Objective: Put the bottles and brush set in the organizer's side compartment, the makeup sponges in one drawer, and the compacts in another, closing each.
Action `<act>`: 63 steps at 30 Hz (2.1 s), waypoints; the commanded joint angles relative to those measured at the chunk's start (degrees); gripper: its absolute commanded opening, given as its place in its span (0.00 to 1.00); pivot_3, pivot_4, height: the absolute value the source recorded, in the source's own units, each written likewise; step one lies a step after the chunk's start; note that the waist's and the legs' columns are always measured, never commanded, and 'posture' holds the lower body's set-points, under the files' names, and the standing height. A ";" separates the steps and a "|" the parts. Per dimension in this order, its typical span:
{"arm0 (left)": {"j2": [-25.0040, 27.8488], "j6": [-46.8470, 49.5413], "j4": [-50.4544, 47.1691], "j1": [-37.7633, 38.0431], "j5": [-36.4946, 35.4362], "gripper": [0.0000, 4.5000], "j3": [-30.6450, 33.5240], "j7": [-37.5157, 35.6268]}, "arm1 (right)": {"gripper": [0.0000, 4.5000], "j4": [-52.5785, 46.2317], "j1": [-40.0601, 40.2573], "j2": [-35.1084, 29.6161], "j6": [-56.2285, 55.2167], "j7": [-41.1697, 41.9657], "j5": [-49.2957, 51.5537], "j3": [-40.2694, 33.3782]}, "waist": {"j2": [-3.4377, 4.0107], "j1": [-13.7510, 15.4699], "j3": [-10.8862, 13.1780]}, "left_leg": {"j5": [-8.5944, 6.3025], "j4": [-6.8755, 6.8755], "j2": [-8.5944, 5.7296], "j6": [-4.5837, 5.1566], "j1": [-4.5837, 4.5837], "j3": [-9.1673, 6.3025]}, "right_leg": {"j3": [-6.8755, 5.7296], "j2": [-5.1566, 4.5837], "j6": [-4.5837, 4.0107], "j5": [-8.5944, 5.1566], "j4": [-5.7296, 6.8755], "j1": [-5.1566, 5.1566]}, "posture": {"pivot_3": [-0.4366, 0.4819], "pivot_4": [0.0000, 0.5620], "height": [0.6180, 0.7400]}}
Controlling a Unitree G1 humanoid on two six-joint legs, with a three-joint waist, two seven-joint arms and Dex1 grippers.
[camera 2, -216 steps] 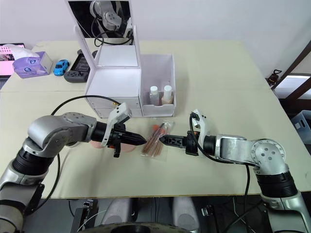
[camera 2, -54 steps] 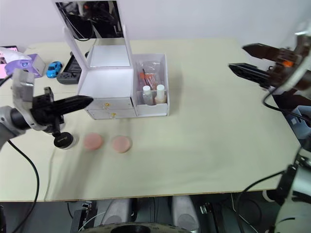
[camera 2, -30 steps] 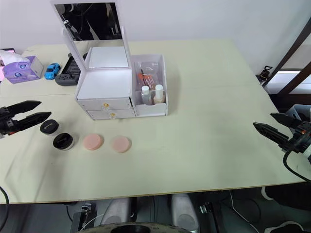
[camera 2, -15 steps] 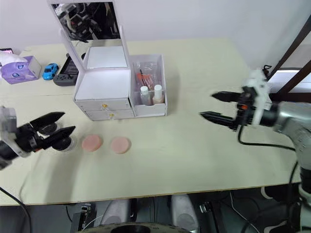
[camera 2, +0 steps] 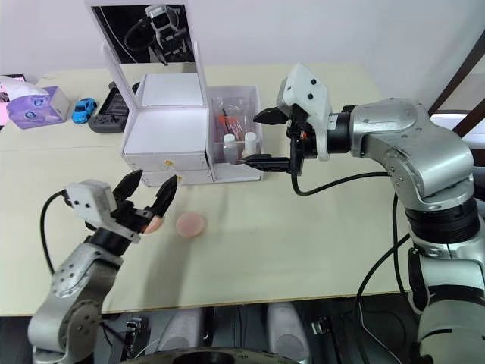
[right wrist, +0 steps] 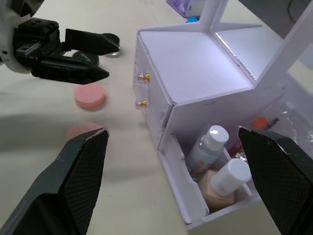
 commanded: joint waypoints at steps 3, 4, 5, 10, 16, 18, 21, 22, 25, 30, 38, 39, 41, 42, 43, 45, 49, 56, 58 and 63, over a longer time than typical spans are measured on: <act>-0.39 -1.23 1.88 -0.99 6.46 0.46 -4.74 4.02 | 1.00 0.33 -1.49 -0.76 -2.05 0.74 -2.65 -0.45 | 0.01 -0.02 0.00 | -0.04 0.00 0.02 0.06 0.03 -0.02 | 0.00 0.06 0.00 0.00 0.03 -0.02 | 0.48 0.27 0.99; -0.75 -1.44 2.70 -1.56 7.23 0.46 -5.20 4.69 | 1.00 0.76 -1.58 -0.82 -2.47 0.87 -3.22 -0.38 | 0.01 0.00 -0.01 | -0.04 0.00 0.02 0.06 0.03 -0.03 | 0.00 0.06 -0.01 0.00 0.04 -0.02 | 0.48 0.27 0.99; -1.12 -1.71 3.38 -2.16 7.95 0.46 -5.62 5.28 | 1.00 1.10 -1.48 -0.94 -3.03 0.97 -3.77 -0.37 | 0.01 0.00 0.00 | -0.04 0.01 0.02 0.06 0.02 -0.02 | 0.00 0.06 -0.01 0.00 0.04 -0.02 | 0.48 0.27 0.99; -2.02 -3.08 5.35 -4.37 10.00 0.46 -7.11 5.86 | 1.00 0.15 -0.27 -0.99 -3.83 0.64 -5.44 -0.42 | 0.01 0.01 0.00 | -0.04 0.14 0.02 0.06 -0.04 -0.01 | 0.00 0.04 -0.03 0.02 0.02 -0.01 | 0.48 0.27 0.99; -3.40 -5.49 9.66 -7.37 11.35 0.46 -6.62 6.81 | 1.00 -1.09 -0.40 -0.84 -3.14 -0.14 -6.43 -0.77 | 0.01 0.07 0.00 | -0.04 0.13 0.02 0.07 -0.04 -0.01 | 0.00 0.04 -0.04 0.02 0.02 -0.01 | 0.48 0.27 0.99; -3.99 -6.35 11.46 -8.41 11.27 0.46 -6.46 6.79 | 1.00 -1.43 -0.85 -1.04 -2.18 -0.57 -6.40 -1.34 | 0.01 0.08 0.00 | -0.04 0.13 0.02 0.07 -0.05 -0.02 | 0.00 0.04 -0.04 0.02 0.02 -0.01 | 0.48 0.27 0.99; -4.24 -7.11 12.68 -9.11 11.40 0.46 -6.18 6.71 | 1.00 -1.61 -1.38 -1.60 -1.09 -0.69 -6.34 -1.85 | 0.01 0.07 0.00 | -0.04 0.14 0.02 0.07 -0.06 -0.01 | 0.00 0.04 -0.04 0.02 0.02 -0.01 | 0.48 0.27 0.99; -4.32 -7.30 12.86 -9.16 11.36 0.46 -6.08 6.69 | 1.00 -1.71 -1.43 -1.72 -0.90 -0.76 -6.41 -1.92 | 0.01 0.07 0.00 | -0.04 0.14 0.02 0.07 -0.06 -0.01 | 0.00 0.04 -0.04 0.02 0.01 -0.01 | 0.48 0.27 0.99; -4.41 -7.66 13.36 -9.22 11.11 0.46 -5.88 6.46 | 1.00 -2.14 -1.39 -1.89 -0.03 -1.46 -6.27 -2.23 | 0.01 0.07 0.00 | -0.05 0.13 0.02 0.08 -0.07 -0.01 | 0.00 0.03 -0.03 0.02 -0.01 -0.01 | 0.48 0.27 0.99; -4.27 -11.45 16.03 -7.29 10.41 0.26 -5.34 4.18 | 1.00 -2.63 -1.66 -1.87 0.70 -2.60 -6.33 -2.59 | 0.01 0.03 0.00 | -0.06 0.13 0.02 0.10 -0.07 -0.01 | 0.00 0.03 -0.03 0.02 -0.02 -0.03 | 0.48 0.27 0.99; -3.34 -14.88 14.70 -4.82 8.47 0.06 -6.12 -0.15 | 1.00 1.63 -3.41 -1.41 -2.48 -4.90 -9.95 -2.18 | 0.01 -0.05 0.01 | -0.07 0.12 0.02 0.10 -0.08 0.01 | -0.01 0.02 -0.03 0.01 -0.05 -0.06 | 0.48 0.27 0.99; -3.11 -14.71 14.00 -4.27 8.15 0.06 -6.25 -0.65 | 1.00 2.05 -3.46 -1.34 -2.82 -5.00 -10.26 -2.11 | 0.01 -0.04 0.01 | -0.08 0.11 0.02 0.10 -0.09 0.01 | -0.01 0.02 -0.03 0.01 -0.07 -0.06 | 0.48 0.27 0.99; -2.30 -14.13 12.37 -2.82 7.66 0.06 -6.33 -1.43 | 1.00 2.68 -3.41 -0.92 -3.54 -5.21 -10.80 -1.88 | 0.02 -0.01 0.01 | -0.09 0.09 0.02 0.12 -0.13 0.01 | -0.01 0.01 -0.03 0.01 -0.09 -0.09 | 0.48 0.27 0.99; -1.72 -13.63 11.35 -1.82 7.53 0.06 -6.35 -1.74 | 1.00 2.80 -3.24 -0.54 -3.77 -5.40 -10.94 -1.80 | 0.01 0.01 0.01 | -0.09 0.09 0.02 0.13 -0.16 0.01 | -0.01 0.01 -0.03 0.02 -0.10 -0.13 | 0.48 0.27 0.99; -1.23 -13.10 10.34 -0.92 7.45 0.06 -6.37 -1.95 | 1.00 2.90 -3.08 -0.22 -3.97 -5.52 -11.05 -1.76 | 0.02 0.00 0.01 | -0.09 0.09 0.02 0.13 -0.22 0.01 | -0.01 0.01 -0.04 0.02 -0.10 -0.18 | 0.48 0.27 0.99; -0.13 -12.23 7.67 1.67 6.75 0.06 -6.14 -2.60 | 1.00 2.98 -2.64 0.59 -4.02 -5.86 -11.00 -1.86 | 0.02 0.00 0.01 | -0.10 0.09 0.02 0.14 -0.26 0.01 | -0.01 0.01 -0.03 0.02 -0.11 -0.21 | 0.48 0.27 0.99; 2.50 -9.92 2.06 6.99 3.95 0.06 -5.30 -4.13 | 1.00 2.68 -1.87 1.99 -3.34 -6.64 -10.65 -2.21 | 0.04 -0.01 0.02 | -0.13 0.09 0.02 0.20 -0.34 0.03 | -0.01 -0.03 -0.03 0.01 -0.18 -0.26 | 0.48 0.27 0.99; 7.20 -6.62 -4.38 13.75 -1.56 0.06 -4.72 -7.40 | 1.00 2.85 -1.13 4.39 -2.28 -6.78 -8.92 -2.69 | 0.06 0.09 0.03 | -0.14 0.20 0.01 0.19 -0.48 0.01 | -0.02 -0.07 -0.03 0.00 -0.20 -0.34 | 0.48 0.27 0.99; 7.65 -6.22 -5.21 14.73 -1.99 0.06 -4.83 -7.16 | 1.00 3.08 -0.94 4.91 -2.63 -6.87 -9.11 -2.61 | 0.06 0.08 0.03 | -0.14 0.21 0.01 0.19 -0.53 0.01 | -0.03 -0.07 -0.03 0.00 -0.23 -0.37 | 0.48 0.27 0.99; 8.10 -5.85 -5.87 16.27 -2.76 0.06 -4.44 -7.11 | 1.00 4.00 -0.70 5.43 -3.52 -6.59 -9.45 -2.71 | 0.06 0.09 0.03 | -0.14 0.21 0.00 0.19 -0.63 0.01 | -0.03 -0.07 -0.04 0.01 -0.27 -0.42 | 0.48 0.27 0.99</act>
